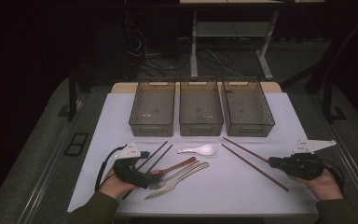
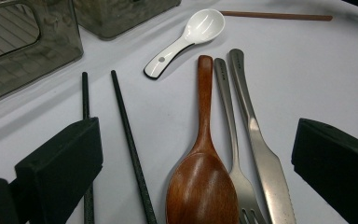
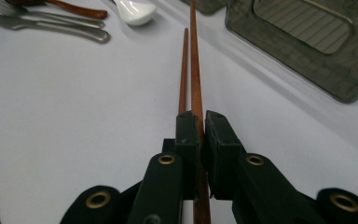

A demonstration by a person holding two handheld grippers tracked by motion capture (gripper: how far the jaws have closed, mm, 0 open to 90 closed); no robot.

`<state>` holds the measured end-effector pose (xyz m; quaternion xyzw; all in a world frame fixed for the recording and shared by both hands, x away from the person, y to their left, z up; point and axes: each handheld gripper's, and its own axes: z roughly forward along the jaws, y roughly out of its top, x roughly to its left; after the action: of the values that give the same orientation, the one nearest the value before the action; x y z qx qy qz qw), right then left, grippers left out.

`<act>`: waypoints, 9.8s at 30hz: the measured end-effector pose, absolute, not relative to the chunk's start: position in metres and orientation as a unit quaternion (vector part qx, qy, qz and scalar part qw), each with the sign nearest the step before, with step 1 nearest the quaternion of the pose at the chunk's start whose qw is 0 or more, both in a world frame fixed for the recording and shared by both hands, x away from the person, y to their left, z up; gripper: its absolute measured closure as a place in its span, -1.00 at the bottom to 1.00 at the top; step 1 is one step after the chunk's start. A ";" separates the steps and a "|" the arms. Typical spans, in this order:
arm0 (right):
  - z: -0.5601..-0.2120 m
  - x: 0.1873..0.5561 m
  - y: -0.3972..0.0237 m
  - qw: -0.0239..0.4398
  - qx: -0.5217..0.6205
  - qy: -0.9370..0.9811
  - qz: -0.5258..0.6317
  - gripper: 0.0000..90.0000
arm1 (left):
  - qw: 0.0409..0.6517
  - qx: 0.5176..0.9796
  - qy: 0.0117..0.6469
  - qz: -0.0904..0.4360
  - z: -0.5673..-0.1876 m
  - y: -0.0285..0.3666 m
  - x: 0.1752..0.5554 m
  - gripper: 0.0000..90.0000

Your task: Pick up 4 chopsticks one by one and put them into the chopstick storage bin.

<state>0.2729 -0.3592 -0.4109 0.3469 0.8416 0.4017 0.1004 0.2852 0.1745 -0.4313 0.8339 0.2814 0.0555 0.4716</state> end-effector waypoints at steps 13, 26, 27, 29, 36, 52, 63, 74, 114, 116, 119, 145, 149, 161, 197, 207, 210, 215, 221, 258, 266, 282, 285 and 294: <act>-0.398 0.280 -0.350 0.083 0.330 0.830 0.441 0.86 | 0.471 0.835 0.278 0.055 -0.432 0.174 0.286 -0.98; -0.388 0.293 -0.334 0.081 0.327 0.826 0.451 0.86 | 0.472 0.835 0.278 0.053 -0.432 0.174 0.286 -0.98; -0.388 0.295 -0.333 0.082 0.327 0.826 0.451 0.86 | 0.473 0.834 0.279 0.052 -0.433 0.174 0.286 -0.98; -0.387 0.298 -0.329 0.081 0.326 0.828 0.450 0.86 | 0.474 0.833 0.281 0.051 -0.433 0.173 0.287 -0.98; -0.381 0.303 -0.318 0.089 0.324 0.828 0.448 0.86 | 0.475 0.833 0.280 0.052 -0.432 0.173 0.285 -0.98; -0.367 0.325 -0.280 0.097 0.312 0.830 0.453 0.86 | 0.476 0.833 0.276 0.053 -0.432 0.172 0.285 -0.98; -0.361 0.340 -0.254 0.101 0.307 0.833 0.449 0.86 | 0.477 0.832 0.278 0.058 -0.432 0.173 0.285 -0.98; -0.364 0.352 -0.223 0.093 0.309 0.839 0.438 0.86 | 0.483 0.827 0.281 0.058 -0.431 0.175 0.282 -0.98; -0.354 0.436 -0.093 0.118 0.352 0.833 0.411 0.86 | 0.487 0.828 0.273 0.051 -0.431 0.173 0.284 -0.98; -0.354 0.442 -0.086 0.118 0.354 0.833 0.407 0.86 | 0.486 0.830 0.271 0.050 -0.431 0.173 0.283 -0.98; -0.356 0.451 -0.073 0.115 0.364 0.834 0.399 0.86 | 0.485 0.831 0.269 0.051 -0.431 0.173 0.283 -0.98; -0.378 0.484 -0.018 0.105 0.380 0.841 0.371 0.65 | 0.488 0.830 0.267 0.050 -0.430 0.174 0.283 -0.98; -0.376 0.482 -0.020 0.099 0.377 0.842 0.372 0.47 | 0.487 0.830 0.266 0.050 -0.430 0.173 0.283 -0.98; -0.358 0.467 -0.041 0.072 0.340 0.843 0.410 0.08 | 0.488 0.828 0.272 0.053 -0.430 0.175 0.281 -0.98; -0.358 0.386 -0.153 0.081 0.271 0.860 0.425 -0.35 | 0.486 0.828 0.275 0.055 -0.432 0.175 0.280 -0.98; -0.370 0.368 -0.189 0.086 0.284 0.856 0.424 -0.37 | 0.486 0.827 0.276 0.055 -0.432 0.175 0.281 -0.98; -0.372 0.364 -0.200 0.086 0.290 0.855 0.422 -0.38 | 0.487 0.828 0.274 0.055 -0.432 0.175 0.281 -0.98; -0.378 0.355 -0.215 0.086 0.293 0.856 0.416 -0.37 | 0.486 0.828 0.273 0.055 -0.432 0.175 0.282 -0.98; -0.388 0.344 -0.234 0.081 0.304 0.858 0.405 -0.37 | 0.489 0.826 0.274 0.056 -0.431 0.176 0.280 -0.98; -0.424 0.277 -0.329 0.075 0.351 0.852 0.382 0.16 | 0.489 0.824 0.279 0.064 -0.429 0.180 0.278 -0.96; -0.432 0.275 -0.331 0.075 0.352 0.868 0.342 0.49 | 0.486 0.826 0.278 0.066 -0.429 0.180 0.278 -0.95; -0.439 0.278 -0.332 0.072 0.353 0.883 0.301 0.76 | 0.486 0.826 0.277 0.065 -0.429 0.179 0.277 -0.95; -0.439 0.277 -0.330 0.079 0.346 0.887 0.296 0.81 | 0.486 0.827 0.276 0.065 -0.429 0.179 0.277 -0.95; -0.439 0.278 -0.330 0.075 0.350 0.887 0.291 0.85 | 0.487 0.827 0.275 0.064 -0.429 0.178 0.277 -0.95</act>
<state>0.2778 -0.3296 -0.4386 0.3497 0.8872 0.2914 0.0746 0.2773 0.1783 -0.4291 0.8268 0.2749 0.0638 0.4866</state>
